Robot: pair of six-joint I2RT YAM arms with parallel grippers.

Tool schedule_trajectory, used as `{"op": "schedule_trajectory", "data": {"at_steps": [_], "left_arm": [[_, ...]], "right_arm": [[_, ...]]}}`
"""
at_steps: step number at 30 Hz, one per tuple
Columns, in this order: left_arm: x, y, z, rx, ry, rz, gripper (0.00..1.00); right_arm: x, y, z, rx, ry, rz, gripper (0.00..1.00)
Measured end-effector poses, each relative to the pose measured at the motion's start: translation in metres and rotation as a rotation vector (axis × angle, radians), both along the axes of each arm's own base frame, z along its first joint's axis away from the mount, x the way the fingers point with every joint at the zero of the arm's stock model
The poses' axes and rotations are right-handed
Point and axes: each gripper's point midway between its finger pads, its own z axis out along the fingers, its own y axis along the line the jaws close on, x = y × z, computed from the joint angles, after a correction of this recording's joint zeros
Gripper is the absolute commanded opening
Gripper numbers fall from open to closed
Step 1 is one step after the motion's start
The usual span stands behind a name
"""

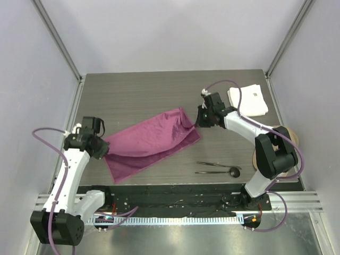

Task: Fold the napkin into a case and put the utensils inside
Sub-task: Flatten out the crumpled napkin at the center of the board.

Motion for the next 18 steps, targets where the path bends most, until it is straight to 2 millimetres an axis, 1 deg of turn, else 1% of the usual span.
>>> {"op": "schedule_trajectory", "data": {"at_steps": [2,3,5,7,8,10,11,14,16,18], "left_arm": [[0.024,0.006,0.026,0.042,-0.075,-0.013,0.0],[0.037,0.009,0.037,0.066,-0.108,-0.018,0.0],[0.065,0.018,0.058,0.12,-0.181,-0.016,0.0],[0.088,0.028,0.069,0.163,-0.23,0.0,0.0],[0.096,0.035,0.07,0.18,-0.241,0.015,0.0],[0.111,0.053,0.069,0.209,-0.252,0.057,0.0],[0.118,0.065,0.066,0.221,-0.253,0.091,0.0],[0.139,0.101,0.053,0.243,-0.246,0.176,0.0],[0.157,0.122,0.04,0.245,-0.24,0.21,0.0],[0.176,0.137,0.029,0.236,-0.236,0.22,0.0]], "right_arm": [[0.025,0.013,0.025,0.045,-0.076,0.005,0.09],[0.044,0.023,0.043,0.083,-0.137,0.007,0.09],[0.074,0.04,0.073,0.148,-0.236,0.016,0.09],[0.106,0.06,0.1,0.22,-0.334,0.031,0.09],[0.123,0.071,0.11,0.257,-0.374,0.039,0.09],[0.15,0.089,0.122,0.319,-0.435,0.058,0.09],[0.162,0.099,0.124,0.347,-0.454,0.068,0.09],[0.189,0.12,0.115,0.402,-0.482,0.092,0.1],[0.206,0.132,0.103,0.43,-0.495,0.105,0.1],[0.219,0.142,0.094,0.453,-0.506,0.111,0.1]]}}
